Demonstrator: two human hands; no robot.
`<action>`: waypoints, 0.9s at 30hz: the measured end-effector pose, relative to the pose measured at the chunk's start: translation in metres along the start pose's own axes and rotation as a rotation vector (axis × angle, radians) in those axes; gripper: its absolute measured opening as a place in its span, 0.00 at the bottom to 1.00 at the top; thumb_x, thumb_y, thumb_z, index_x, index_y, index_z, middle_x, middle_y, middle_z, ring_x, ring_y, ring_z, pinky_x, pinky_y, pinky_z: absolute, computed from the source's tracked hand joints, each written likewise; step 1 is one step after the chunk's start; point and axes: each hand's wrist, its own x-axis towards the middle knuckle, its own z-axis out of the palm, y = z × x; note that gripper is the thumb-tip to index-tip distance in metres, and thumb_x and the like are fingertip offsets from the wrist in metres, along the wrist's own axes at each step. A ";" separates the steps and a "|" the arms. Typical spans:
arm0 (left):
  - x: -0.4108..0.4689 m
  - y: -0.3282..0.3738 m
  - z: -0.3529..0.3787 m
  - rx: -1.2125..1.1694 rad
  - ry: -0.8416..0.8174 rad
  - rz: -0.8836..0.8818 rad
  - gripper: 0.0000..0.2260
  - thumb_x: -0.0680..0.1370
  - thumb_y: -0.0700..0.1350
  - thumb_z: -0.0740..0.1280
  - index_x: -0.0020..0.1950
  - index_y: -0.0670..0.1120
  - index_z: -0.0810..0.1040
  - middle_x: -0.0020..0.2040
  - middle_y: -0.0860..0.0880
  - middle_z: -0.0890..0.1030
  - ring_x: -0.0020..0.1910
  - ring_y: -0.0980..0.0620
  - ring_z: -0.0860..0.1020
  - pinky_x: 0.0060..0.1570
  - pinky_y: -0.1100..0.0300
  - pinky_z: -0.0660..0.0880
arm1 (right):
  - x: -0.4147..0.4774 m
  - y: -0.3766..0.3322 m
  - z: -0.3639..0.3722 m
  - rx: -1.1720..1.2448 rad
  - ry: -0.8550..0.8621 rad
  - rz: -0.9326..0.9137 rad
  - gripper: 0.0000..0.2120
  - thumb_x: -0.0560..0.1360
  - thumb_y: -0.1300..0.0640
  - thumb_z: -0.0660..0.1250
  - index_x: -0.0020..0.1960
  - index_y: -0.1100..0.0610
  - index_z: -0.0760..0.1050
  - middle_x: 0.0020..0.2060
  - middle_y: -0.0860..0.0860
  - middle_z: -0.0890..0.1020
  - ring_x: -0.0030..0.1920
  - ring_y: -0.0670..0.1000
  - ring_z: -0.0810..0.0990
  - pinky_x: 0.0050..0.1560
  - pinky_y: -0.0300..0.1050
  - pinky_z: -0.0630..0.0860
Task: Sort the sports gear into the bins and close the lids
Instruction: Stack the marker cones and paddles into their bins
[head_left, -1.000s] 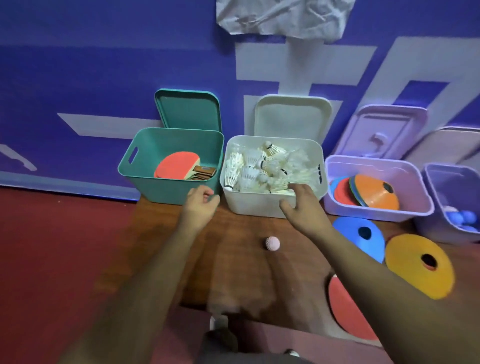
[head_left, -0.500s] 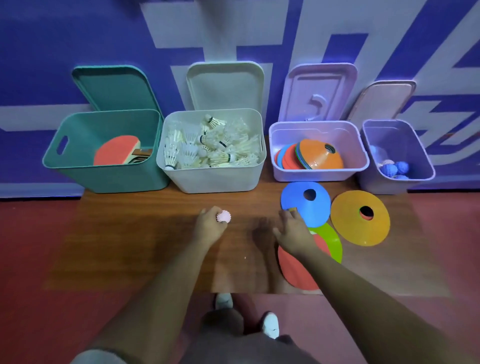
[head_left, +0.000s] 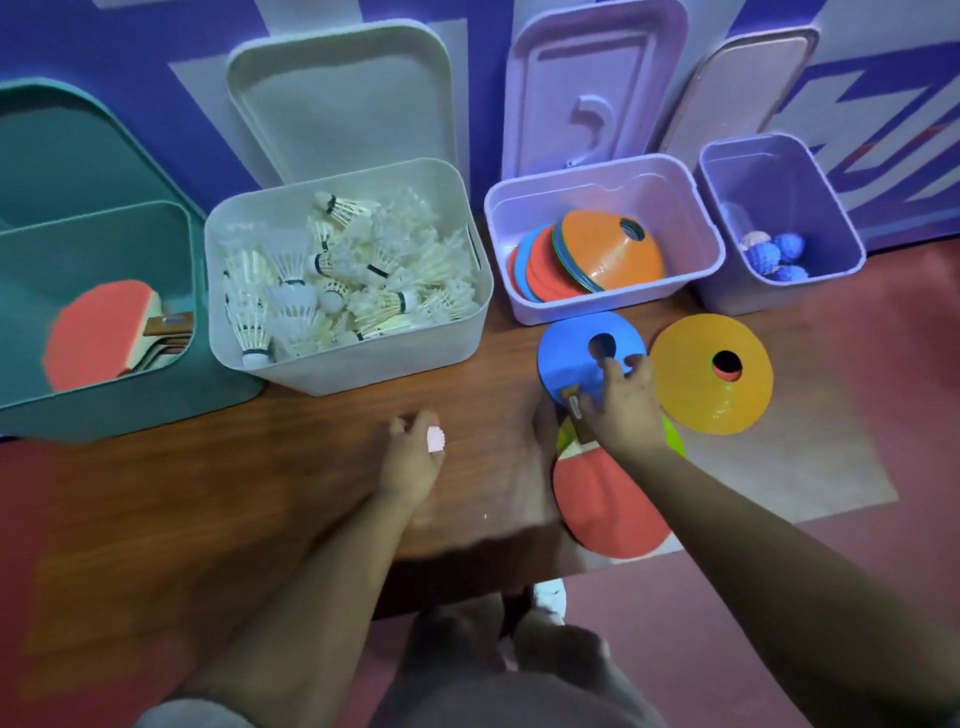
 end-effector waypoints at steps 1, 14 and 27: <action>0.000 0.001 0.001 -0.040 0.002 0.007 0.16 0.73 0.41 0.69 0.60 0.50 0.74 0.59 0.43 0.68 0.51 0.40 0.75 0.56 0.57 0.70 | 0.006 0.002 0.000 -0.024 -0.022 0.025 0.28 0.73 0.51 0.70 0.69 0.59 0.70 0.64 0.66 0.66 0.64 0.67 0.68 0.64 0.56 0.70; 0.015 0.065 0.022 -0.500 -0.234 -0.147 0.13 0.65 0.40 0.65 0.48 0.46 0.68 0.43 0.41 0.78 0.36 0.49 0.74 0.36 0.55 0.73 | 0.005 0.010 0.035 -0.263 -0.122 0.074 0.22 0.69 0.43 0.70 0.55 0.57 0.76 0.55 0.60 0.71 0.56 0.64 0.72 0.55 0.54 0.72; 0.002 0.083 0.005 -0.726 -0.440 -0.046 0.09 0.70 0.50 0.71 0.46 0.48 0.80 0.39 0.51 0.77 0.38 0.53 0.74 0.42 0.57 0.70 | 0.004 0.010 -0.036 0.530 0.013 0.261 0.12 0.72 0.52 0.72 0.49 0.57 0.74 0.40 0.54 0.81 0.41 0.55 0.80 0.42 0.51 0.76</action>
